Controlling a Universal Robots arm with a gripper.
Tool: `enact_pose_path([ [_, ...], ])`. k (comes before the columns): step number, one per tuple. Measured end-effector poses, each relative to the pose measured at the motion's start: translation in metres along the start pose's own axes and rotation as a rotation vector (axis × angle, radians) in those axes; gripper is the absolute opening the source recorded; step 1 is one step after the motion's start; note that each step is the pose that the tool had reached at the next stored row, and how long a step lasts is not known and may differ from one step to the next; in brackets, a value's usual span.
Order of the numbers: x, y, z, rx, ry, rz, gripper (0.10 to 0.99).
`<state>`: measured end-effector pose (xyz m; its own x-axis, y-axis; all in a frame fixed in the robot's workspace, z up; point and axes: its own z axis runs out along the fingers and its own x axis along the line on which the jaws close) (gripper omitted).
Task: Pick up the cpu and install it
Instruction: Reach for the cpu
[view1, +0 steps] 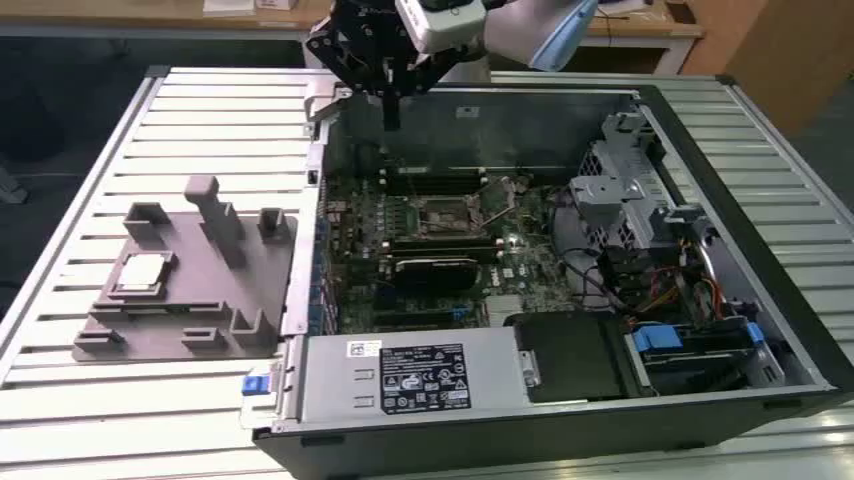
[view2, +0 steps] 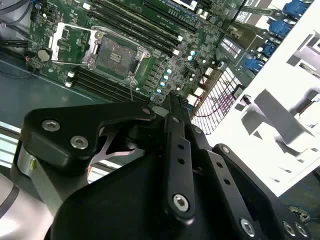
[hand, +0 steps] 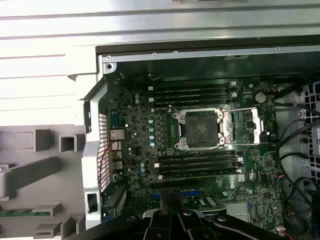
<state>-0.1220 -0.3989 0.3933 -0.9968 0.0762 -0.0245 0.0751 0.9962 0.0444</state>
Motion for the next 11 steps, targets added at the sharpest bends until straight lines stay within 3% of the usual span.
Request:
enact_pose_path([
  [11,0.0028,-0.0002,-0.0001,0.000,0.0000,0.000,0.106],
])
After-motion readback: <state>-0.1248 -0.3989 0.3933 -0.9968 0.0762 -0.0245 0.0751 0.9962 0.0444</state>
